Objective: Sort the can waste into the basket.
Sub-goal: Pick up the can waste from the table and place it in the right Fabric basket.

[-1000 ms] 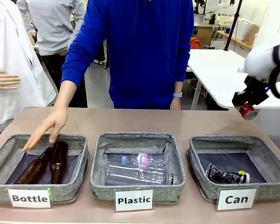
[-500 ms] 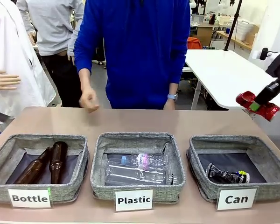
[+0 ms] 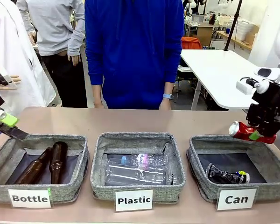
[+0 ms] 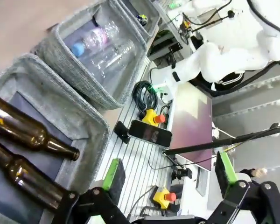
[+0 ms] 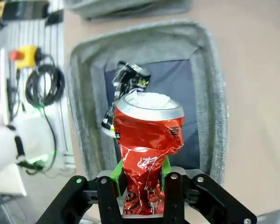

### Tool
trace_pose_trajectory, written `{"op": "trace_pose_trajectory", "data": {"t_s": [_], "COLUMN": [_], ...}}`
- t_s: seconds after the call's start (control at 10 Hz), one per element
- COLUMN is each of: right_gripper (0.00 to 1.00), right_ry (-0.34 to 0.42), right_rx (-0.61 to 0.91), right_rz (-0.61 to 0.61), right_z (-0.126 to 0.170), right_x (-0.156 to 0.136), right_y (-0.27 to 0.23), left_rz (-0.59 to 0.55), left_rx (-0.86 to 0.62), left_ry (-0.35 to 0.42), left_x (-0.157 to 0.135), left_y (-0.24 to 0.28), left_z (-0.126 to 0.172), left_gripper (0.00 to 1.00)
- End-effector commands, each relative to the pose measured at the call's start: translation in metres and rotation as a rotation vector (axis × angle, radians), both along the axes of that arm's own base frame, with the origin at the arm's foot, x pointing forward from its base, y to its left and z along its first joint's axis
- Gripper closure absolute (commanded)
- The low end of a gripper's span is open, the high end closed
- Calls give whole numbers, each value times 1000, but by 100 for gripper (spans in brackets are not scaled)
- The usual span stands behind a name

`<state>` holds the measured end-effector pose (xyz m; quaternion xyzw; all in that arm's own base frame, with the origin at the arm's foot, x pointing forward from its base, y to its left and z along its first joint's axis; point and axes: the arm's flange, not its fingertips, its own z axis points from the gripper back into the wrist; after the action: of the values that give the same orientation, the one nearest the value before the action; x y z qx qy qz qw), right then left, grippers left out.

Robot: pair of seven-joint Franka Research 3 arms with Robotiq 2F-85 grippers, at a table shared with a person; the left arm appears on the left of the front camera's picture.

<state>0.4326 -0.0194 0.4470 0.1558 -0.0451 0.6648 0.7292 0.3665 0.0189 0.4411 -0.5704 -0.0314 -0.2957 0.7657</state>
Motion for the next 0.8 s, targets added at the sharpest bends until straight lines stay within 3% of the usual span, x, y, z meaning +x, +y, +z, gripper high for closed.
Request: {"op": "trace_pose_trajectory", "data": {"t_s": [0.0, 0.4, 0.5, 0.6, 0.7], "right_gripper": [100, 100, 51, 15, 0], "right_ry": [13, 47, 59, 58, 55], "right_rx": [34, 38, 63, 68, 66], "right_rz": [78, 36, 36, 39, 29], "right_z": [0, -3, -2, -3, -3], "right_x": [-2, 4, 5, 5, 6], "right_y": [-15, -12, -13, -15, -14], "left_rz": [7, 7, 7, 7, 7], "left_rx": [-19, -19, -19, -19, -19], "left_ry": [28, 28, 28, 28, 28], "left_x": [6, 6, 6, 6, 6], "left_y": [8, 8, 8, 8, 8], "left_z": [7, 7, 7, 7, 7], "left_gripper": [0, 0, 0, 0, 0]}}
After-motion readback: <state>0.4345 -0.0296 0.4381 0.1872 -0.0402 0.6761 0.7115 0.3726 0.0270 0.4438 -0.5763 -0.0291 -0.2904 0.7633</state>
